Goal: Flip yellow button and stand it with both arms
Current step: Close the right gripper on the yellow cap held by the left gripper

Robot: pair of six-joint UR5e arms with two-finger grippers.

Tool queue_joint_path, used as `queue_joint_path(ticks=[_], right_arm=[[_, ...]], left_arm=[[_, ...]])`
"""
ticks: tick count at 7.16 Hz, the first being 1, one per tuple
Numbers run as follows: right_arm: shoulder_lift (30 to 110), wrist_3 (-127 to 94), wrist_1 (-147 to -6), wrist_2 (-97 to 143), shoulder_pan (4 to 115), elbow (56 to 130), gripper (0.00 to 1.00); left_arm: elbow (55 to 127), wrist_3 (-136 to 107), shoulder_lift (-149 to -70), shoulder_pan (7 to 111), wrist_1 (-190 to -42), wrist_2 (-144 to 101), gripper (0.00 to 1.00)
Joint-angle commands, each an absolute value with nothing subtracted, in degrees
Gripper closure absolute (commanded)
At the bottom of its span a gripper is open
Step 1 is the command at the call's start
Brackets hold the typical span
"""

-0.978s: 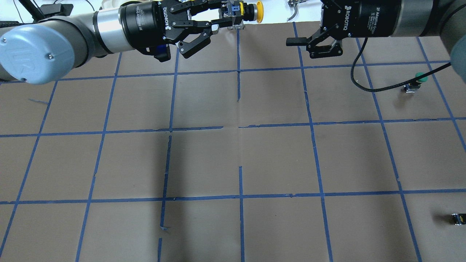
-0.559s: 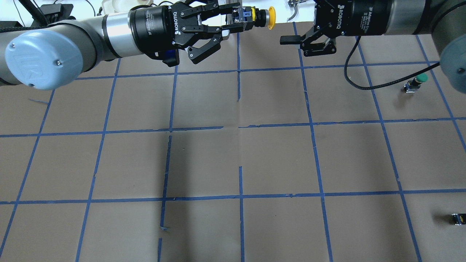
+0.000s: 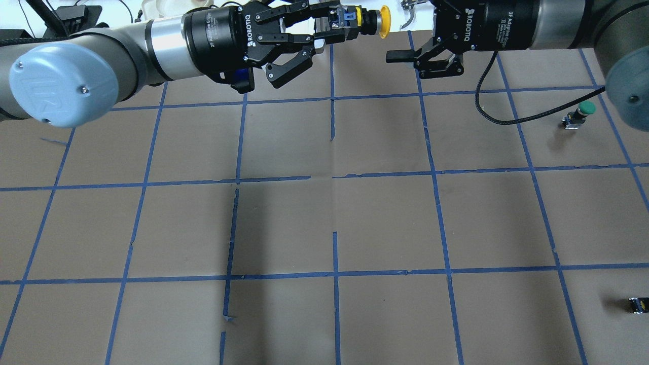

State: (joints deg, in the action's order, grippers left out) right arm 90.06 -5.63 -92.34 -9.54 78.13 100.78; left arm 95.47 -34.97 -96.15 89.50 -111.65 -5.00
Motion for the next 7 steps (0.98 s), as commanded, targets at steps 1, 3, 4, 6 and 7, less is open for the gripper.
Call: queue_joint_path(ticks=[1,3,4,6,7], right_arm=[[90.4,-5.8,-92.2,-8.2,78.1,100.8,0.49],[90.5,-5.7,-92.0,-7.6,78.1,100.7,0.66],[90.5,-5.8,-92.0,-7.6,78.1,100.6,0.68],[90.5,-5.8,-92.0,-7.6,78.1,100.5,0.69],[90.5,-5.8,-92.0,-7.6,78.1,100.5,0.69]], left_arm=[[95.4,-35.0,-96.0,89.6,-111.6,-5.0,0.96],[95.4,-35.1,-95.8,89.6,-111.6,-5.0,0.96],[95.4,-35.1,-95.7,89.6,-111.6,-5.0,0.94],[95.0,-39.2,-95.2,89.6,-111.5,-4.4,0.12],[95.1,-42.6,-94.4,89.5,-111.2,-4.4,0.06]])
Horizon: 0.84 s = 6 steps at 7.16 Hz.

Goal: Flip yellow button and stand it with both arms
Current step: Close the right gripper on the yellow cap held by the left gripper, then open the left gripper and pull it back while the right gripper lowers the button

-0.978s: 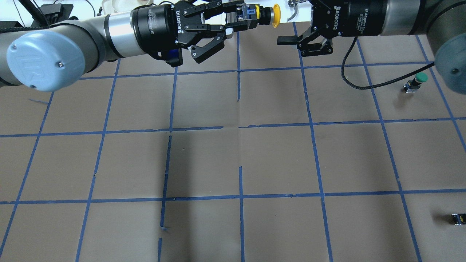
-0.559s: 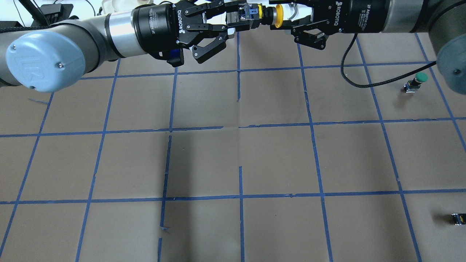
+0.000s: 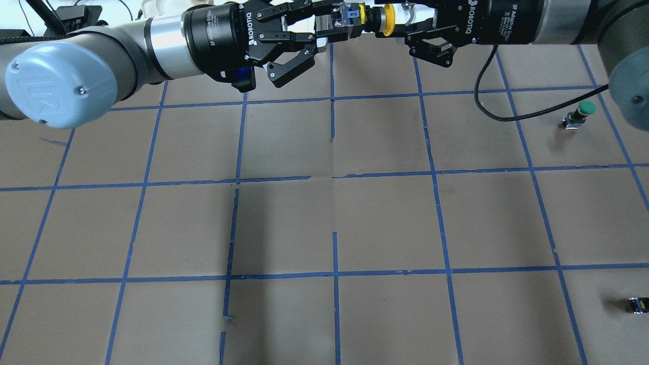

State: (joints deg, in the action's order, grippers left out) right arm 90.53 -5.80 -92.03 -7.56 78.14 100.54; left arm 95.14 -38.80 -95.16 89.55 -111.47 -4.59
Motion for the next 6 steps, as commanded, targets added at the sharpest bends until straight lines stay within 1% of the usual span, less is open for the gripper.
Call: queue_joint_path(ticks=[1,3,5,6], right_arm=[[90.4,-5.8,-92.4,-8.2,78.1,100.3,0.69],[90.4,-5.7,-92.8,-10.4,77.7,99.7,0.69],[90.4,-4.8,-98.6,-19.5,77.5,99.8,0.68],[90.5,-3.5,-99.5,-27.8,77.8,99.8,0.68]], left_arm=[[94.9,-43.0,-94.3,89.3,-111.2,-4.4,0.04],[94.0,-43.4,-94.0,88.1,-109.4,-1.5,0.02],[93.3,-44.8,-93.8,85.3,-97.7,27.1,0.01],[93.2,-44.8,-93.6,84.6,-91.6,39.3,0.01]])
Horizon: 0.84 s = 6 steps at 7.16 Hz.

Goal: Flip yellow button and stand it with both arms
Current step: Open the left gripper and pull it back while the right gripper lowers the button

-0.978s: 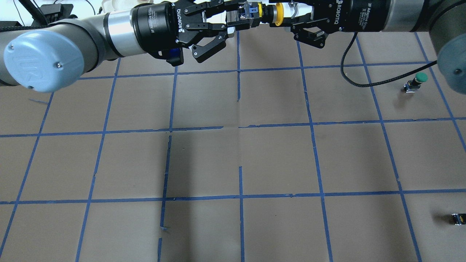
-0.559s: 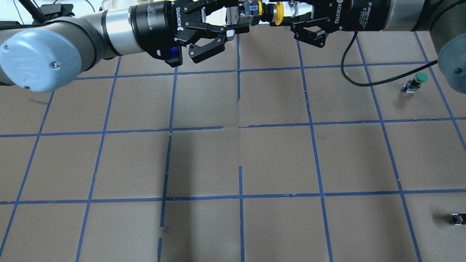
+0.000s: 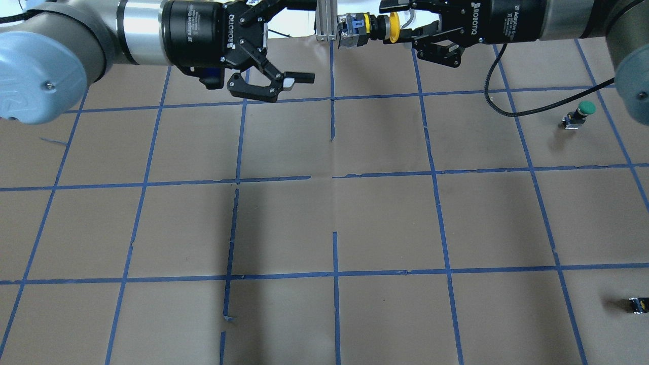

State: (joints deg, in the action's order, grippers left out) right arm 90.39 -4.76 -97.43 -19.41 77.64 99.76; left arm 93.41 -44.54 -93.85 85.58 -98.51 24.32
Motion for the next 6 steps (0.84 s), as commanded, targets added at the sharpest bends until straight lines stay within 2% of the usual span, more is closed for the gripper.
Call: queue_joint_path(ticks=[1,4,6], right_arm=[[91.1,0.4,-99.5,-36.5,78.0,100.1,0.68],[93.3,15.0,-98.3,-63.6,77.7,104.7,0.71],[93.9,25.1,-99.4,-74.9,76.6,107.3,0.73]], left_arm=[[93.0,-43.2,-93.3,84.6,-87.3,49.8,0.01],[91.7,-21.1,-94.4,84.6,-86.0,79.2,0.01],[92.4,-6.6,-93.0,85.3,-85.8,88.8,0.0]])
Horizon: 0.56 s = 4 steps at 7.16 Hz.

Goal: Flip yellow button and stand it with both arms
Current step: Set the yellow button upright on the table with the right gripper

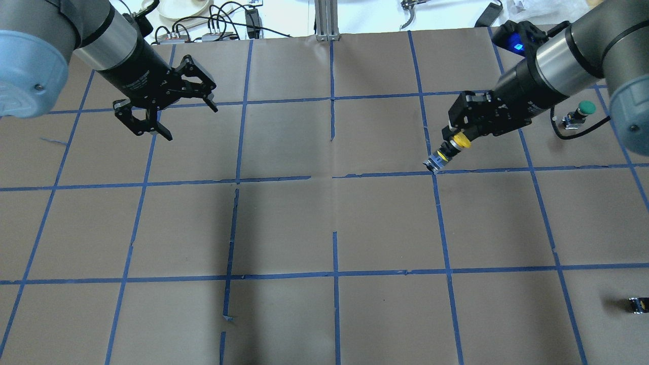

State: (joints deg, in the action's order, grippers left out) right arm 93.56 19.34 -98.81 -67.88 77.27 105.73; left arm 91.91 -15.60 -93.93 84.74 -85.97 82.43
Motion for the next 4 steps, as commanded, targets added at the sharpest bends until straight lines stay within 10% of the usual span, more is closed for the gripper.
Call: queue_joint_path(ticks=[1,4], right_arm=[[93.9,27.1,-99.4,-79.1,74.6,107.4,0.74],[90.6,25.8,-103.2,-83.7,58.5,109.1,0.91]], left_arm=[[92.2,0.8,-91.3,85.8,-86.1,88.2,0.0],[93.5,3.5,-87.6,85.6,-90.1,89.6,0.0]])
